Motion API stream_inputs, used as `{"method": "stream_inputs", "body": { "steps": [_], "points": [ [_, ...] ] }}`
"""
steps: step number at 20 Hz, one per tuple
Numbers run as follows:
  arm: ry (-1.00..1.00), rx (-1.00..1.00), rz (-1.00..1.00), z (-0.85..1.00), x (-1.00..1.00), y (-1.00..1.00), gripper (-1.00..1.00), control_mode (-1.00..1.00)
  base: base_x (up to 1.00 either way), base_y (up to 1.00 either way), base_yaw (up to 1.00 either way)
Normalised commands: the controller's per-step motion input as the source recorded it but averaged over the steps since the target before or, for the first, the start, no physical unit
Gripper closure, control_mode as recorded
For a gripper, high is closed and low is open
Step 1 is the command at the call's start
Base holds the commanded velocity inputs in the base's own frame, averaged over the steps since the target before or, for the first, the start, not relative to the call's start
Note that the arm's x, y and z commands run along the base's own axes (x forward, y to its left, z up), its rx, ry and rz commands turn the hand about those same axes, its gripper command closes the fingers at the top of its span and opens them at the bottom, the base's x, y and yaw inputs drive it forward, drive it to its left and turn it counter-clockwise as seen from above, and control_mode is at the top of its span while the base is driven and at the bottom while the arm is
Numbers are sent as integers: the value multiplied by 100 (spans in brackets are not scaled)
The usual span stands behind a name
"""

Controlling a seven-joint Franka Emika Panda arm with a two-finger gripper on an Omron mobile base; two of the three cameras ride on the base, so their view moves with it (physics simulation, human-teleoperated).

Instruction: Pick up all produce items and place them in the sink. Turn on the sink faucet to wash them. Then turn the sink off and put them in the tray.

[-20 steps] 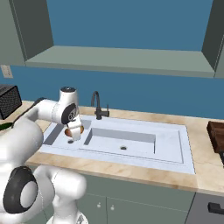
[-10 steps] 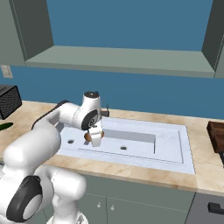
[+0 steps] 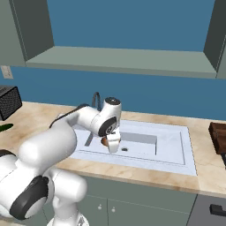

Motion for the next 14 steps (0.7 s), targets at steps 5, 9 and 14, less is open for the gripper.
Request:
{"method": "stream_inputs", "body": {
  "steps": [5, 9, 14],
  "points": [
    [0, 1, -5, -4, 24, -33, 100, -100, 0, 0, 0],
    [0, 0, -5, 0, 25, -25, 100, -100, 0, 0, 0],
    [0, 0, -4, -13, 26, -22, 100, -100, 0, 0, 0]
  ]
}}
